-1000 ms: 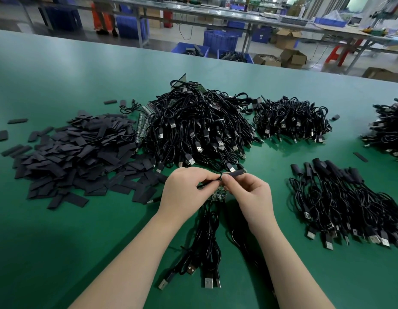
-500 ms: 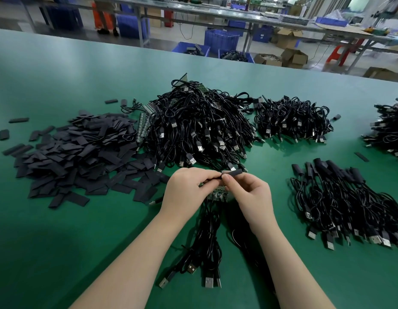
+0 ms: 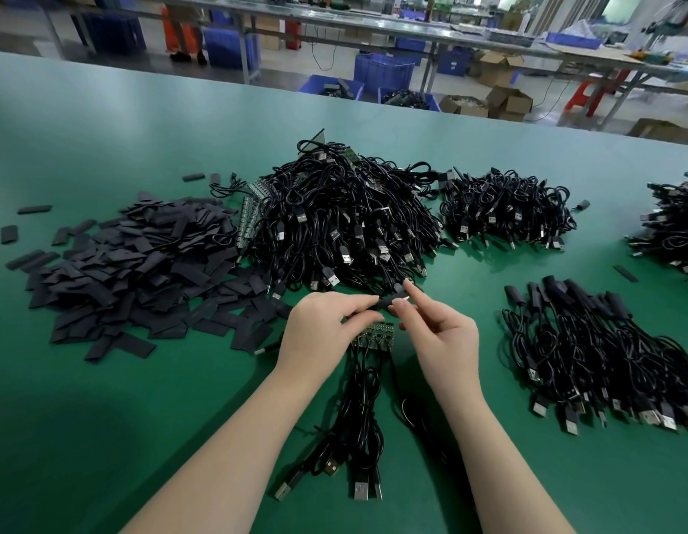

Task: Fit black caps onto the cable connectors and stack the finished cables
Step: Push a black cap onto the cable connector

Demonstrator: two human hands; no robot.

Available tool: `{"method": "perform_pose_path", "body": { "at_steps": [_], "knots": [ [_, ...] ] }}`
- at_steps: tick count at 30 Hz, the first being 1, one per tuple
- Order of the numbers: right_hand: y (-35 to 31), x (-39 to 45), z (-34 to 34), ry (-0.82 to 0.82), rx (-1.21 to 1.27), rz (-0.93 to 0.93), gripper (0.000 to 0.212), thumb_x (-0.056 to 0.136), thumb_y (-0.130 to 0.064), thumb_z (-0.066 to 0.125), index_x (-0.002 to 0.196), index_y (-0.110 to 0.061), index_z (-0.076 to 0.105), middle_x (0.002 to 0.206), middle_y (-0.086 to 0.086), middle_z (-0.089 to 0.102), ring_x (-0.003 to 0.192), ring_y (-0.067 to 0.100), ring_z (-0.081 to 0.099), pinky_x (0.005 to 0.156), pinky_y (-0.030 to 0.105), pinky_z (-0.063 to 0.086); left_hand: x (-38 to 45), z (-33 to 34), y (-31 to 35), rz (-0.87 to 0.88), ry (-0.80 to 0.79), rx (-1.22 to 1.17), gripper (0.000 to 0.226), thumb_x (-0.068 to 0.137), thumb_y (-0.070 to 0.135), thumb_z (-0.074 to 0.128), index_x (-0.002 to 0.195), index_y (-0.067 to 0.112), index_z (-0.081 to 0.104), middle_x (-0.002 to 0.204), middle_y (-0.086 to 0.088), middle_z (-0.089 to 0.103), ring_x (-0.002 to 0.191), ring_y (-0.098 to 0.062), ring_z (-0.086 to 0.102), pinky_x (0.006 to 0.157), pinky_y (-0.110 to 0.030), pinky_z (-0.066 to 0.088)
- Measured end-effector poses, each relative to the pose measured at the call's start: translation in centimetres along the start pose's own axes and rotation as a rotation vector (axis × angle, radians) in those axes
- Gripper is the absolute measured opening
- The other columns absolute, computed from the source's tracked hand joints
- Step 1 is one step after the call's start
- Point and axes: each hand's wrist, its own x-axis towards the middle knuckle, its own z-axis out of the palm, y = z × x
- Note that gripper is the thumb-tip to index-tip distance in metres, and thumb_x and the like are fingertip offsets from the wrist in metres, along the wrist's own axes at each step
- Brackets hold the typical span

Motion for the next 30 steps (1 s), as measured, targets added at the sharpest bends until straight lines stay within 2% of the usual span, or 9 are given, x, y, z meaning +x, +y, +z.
{"method": "perform_pose_path", "body": {
  "at_steps": [2, 3, 10, 13, 15, 18, 24, 27, 30],
  "knots": [
    [0.0, 0.0, 0.0, -0.02, -0.031, -0.025, 0.032, 0.089, -0.017, 0.073, 0.115, -0.036, 0.069, 0.07, -0.019, 0.07, 0.049, 0.006, 0.036, 0.053, 0.011, 0.035, 0.0, -0.1, -0.2, -0.003, -0.009, 0.005, 0.022, 0.08, 0.027, 0.078, 0.102, 0.022, 0.078, 0.089, 0.008, 0.075, 0.088, -0.012, 0.067, 0.083, -0.038, 0.054],
    [0.0, 0.0, 0.0, -0.021, -0.036, -0.032, 0.034, 0.089, -0.017, 0.073, 0.112, -0.041, 0.067, 0.069, -0.021, 0.069, 0.049, 0.003, 0.035, 0.051, 0.01, 0.034, 0.1, -0.1, -0.2, -0.005, -0.007, 0.007, 0.021, 0.081, 0.025, 0.078, 0.102, 0.022, 0.078, 0.089, 0.008, 0.075, 0.087, -0.011, 0.067, 0.083, -0.037, 0.055],
    [0.2, -0.1, 0.1, -0.061, -0.132, -0.067, 0.042, 0.09, -0.022, 0.071, 0.121, -0.048, 0.058, 0.078, -0.026, 0.07, 0.049, -0.001, 0.044, 0.054, 0.006, 0.036, 0.2, 0.0, -0.4, -0.017, 0.01, 0.022, 0.02, 0.081, 0.024, 0.078, 0.101, 0.023, 0.078, 0.089, 0.012, 0.074, 0.085, -0.001, 0.065, 0.081, -0.027, 0.055],
    [0.3, 0.0, 0.3, -0.069, -0.129, -0.03, 0.052, 0.09, -0.025, 0.071, 0.13, -0.048, 0.048, 0.087, -0.029, 0.072, 0.066, -0.007, 0.06, 0.065, 0.005, 0.043, 0.3, -0.3, -0.5, -0.035, 0.014, 0.024, 0.02, 0.082, 0.025, 0.077, 0.102, 0.025, 0.077, 0.088, 0.013, 0.073, 0.084, -0.001, 0.064, 0.081, -0.026, 0.055],
    [0.3, 0.0, 0.4, -0.079, -0.116, 0.02, 0.051, 0.089, -0.03, 0.071, 0.133, -0.043, 0.051, 0.088, -0.022, 0.074, 0.065, -0.007, 0.058, 0.065, 0.008, 0.045, 0.3, -0.3, -0.5, 0.007, 0.01, 0.066, 0.019, 0.082, 0.025, 0.076, 0.101, 0.024, 0.078, 0.088, 0.012, 0.074, 0.081, -0.002, 0.066, 0.078, -0.032, 0.056],
    [0.1, 0.1, 0.4, -0.074, -0.004, 0.093, 0.021, 0.09, -0.026, 0.071, 0.109, -0.035, 0.071, 0.085, -0.005, 0.077, 0.071, 0.007, 0.066, 0.069, 0.02, 0.054, 0.2, -0.3, -0.2, 0.082, -0.01, 0.114, 0.018, 0.082, 0.027, 0.076, 0.1, 0.024, 0.078, 0.087, 0.012, 0.075, 0.079, -0.006, 0.068, 0.075, -0.039, 0.056],
    [-0.2, 0.5, -0.3, -0.017, 0.23, 0.228, 0.015, 0.09, -0.012, 0.071, 0.097, -0.024, 0.078, 0.086, 0.003, 0.077, 0.072, 0.008, 0.069, 0.062, 0.014, 0.05, 0.3, -0.2, -0.1, 0.107, -0.032, 0.147, 0.028, 0.078, 0.035, 0.079, 0.105, 0.026, 0.076, 0.089, 0.013, 0.074, 0.082, -0.004, 0.067, 0.079, -0.039, 0.055],
    [-0.2, 0.7, -0.5, 0.066, 0.271, 0.237, 0.015, 0.09, -0.01, 0.07, 0.095, -0.022, 0.077, 0.084, 0.001, 0.077, 0.071, 0.008, 0.069, 0.061, 0.015, 0.051, 0.4, -0.1, -0.5, 0.079, -0.078, 0.27, 0.051, 0.076, 0.051, 0.076, 0.121, 0.029, 0.068, 0.106, 0.014, 0.072, 0.1, -0.006, 0.065, 0.092, -0.032, 0.048],
    [-0.1, 1.1, -1.2, 0.154, 0.321, 0.25, 0.015, 0.09, -0.011, 0.071, 0.091, -0.023, 0.079, 0.08, -0.002, 0.075, 0.068, 0.008, 0.067, 0.061, 0.017, 0.051, 0.4, 0.0, -0.8, 0.055, -0.139, 0.427, 0.053, 0.079, 0.057, 0.067, 0.127, 0.035, 0.062, 0.123, 0.018, 0.064, 0.117, -0.006, 0.056, 0.096, -0.028, 0.035]
  ]
}}
